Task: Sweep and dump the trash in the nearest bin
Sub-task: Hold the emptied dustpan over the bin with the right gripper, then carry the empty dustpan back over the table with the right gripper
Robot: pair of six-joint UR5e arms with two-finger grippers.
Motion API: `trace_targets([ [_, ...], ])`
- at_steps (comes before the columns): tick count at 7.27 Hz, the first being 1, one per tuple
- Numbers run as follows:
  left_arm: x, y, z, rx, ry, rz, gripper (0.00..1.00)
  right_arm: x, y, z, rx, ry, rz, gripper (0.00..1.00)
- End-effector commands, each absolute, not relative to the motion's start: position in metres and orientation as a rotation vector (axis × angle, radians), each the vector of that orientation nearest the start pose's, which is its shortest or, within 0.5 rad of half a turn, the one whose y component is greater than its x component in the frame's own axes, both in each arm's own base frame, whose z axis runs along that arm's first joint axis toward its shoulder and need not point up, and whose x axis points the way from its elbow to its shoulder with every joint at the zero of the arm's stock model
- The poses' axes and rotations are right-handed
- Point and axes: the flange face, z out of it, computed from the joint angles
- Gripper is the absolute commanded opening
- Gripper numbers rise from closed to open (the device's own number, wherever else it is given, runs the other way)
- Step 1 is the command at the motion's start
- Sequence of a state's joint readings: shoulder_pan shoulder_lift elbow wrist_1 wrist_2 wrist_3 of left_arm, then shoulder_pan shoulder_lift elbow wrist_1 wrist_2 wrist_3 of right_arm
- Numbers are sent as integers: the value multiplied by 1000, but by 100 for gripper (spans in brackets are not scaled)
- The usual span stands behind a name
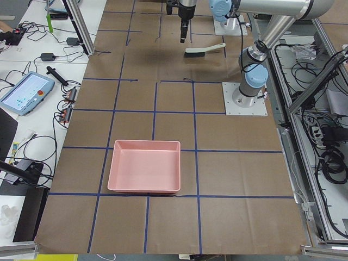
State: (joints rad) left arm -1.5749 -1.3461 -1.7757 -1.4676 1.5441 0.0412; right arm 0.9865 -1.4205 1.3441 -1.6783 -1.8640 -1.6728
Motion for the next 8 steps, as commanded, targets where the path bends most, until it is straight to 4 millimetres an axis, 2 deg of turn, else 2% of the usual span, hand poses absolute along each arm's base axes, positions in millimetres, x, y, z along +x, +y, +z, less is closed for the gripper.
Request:
trace_targets([
  [1, -138, -426, 498, 71, 3177, -277, 99, -154, -541, 538, -1474, 2998, 187, 0],
  [3, -137, -440, 497, 71, 3167, -269, 99, -83, -556, 534, -1291, 3069, 109, 0],
  [5, -136, -447, 492, 80, 3163, -250, 99, -13, -565, 511, -1002, 3094, 33, 0],
  [6, -135, -453, 502, 79, 3153, -263, 99, 30, -566, 502, -865, 3100, 4, 0],
  [8, -142, -441, 517, 85, 3153, -245, 99, 116, -571, 480, -672, 3138, 13, 0],
])
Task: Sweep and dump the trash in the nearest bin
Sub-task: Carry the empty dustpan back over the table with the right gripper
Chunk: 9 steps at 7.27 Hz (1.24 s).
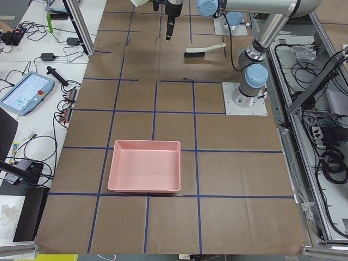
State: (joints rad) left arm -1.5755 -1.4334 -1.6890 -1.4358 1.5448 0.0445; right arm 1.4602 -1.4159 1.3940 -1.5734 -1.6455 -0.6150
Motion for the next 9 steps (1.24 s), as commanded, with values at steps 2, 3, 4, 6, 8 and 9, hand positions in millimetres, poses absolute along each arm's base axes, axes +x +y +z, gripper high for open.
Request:
trace_targets([
  [2, -145, -436, 529, 100, 3151, -252, 99, 207, -577, 445, -534, 3165, -12, 0],
  [3, -145, -443, 532, 102, 3151, -238, 98, 255, -577, 421, -495, 3168, -21, 0],
  [4, -144, -450, 532, 99, 3152, -226, 98, 298, -574, 390, -447, 3176, 7, 0],
  [6, -142, -466, 525, 92, 3152, -204, 99, 348, -565, 344, -344, 3201, 66, 0],
  [8, -136, -484, 518, 89, 3094, -177, 99, 356, -567, 319, -216, 3203, 129, 0],
  [9, -136, -487, 517, 92, 3095, -170, 99, 370, -564, 303, -141, 3184, 171, 0],
])
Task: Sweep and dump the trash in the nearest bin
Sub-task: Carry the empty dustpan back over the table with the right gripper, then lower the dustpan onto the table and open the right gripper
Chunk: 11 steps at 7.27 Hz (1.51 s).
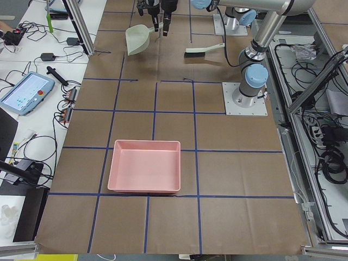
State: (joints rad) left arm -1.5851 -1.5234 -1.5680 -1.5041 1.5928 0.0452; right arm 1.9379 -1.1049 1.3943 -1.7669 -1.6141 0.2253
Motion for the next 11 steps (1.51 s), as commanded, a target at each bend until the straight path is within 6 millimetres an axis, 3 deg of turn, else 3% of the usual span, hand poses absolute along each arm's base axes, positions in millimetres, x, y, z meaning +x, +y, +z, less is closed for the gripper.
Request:
trace_targets([
  [1, -138, -487, 517, 98, 3109, -171, 99, 391, -561, 285, -176, 3174, 138, 0],
  [3, -139, -490, 513, 101, 3111, -162, 99, 406, -566, 261, -166, 3172, 98, 0],
  [6, -139, -496, 504, 106, 3110, -143, 100, 391, -571, 282, -36, 3184, 40, 0],
  [11, -142, -488, 501, 111, 3115, -121, 100, 393, -576, 256, -4, 3189, 100, 0],
])
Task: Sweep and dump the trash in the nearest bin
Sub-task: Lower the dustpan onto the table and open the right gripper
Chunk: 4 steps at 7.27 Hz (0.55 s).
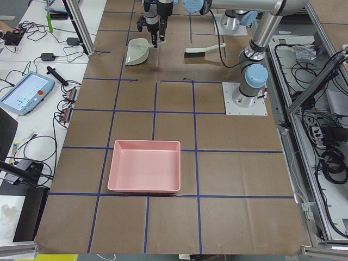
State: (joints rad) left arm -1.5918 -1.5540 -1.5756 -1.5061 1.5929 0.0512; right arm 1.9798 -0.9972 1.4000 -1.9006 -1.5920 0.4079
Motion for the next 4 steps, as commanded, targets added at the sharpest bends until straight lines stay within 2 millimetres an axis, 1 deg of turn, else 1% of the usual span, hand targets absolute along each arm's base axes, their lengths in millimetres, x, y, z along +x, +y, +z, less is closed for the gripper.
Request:
trace_targets([
  [1, -142, -489, 502, 113, 3115, -124, 100, 394, -576, 255, -3, 3186, 104, 8],
  [2, -142, -489, 503, 104, 3115, -126, 100, 394, -577, 255, -6, 3183, 103, 25],
  [4, -142, -491, 510, 96, 3114, -150, 100, 393, -579, 253, -6, 3191, 101, 50],
])
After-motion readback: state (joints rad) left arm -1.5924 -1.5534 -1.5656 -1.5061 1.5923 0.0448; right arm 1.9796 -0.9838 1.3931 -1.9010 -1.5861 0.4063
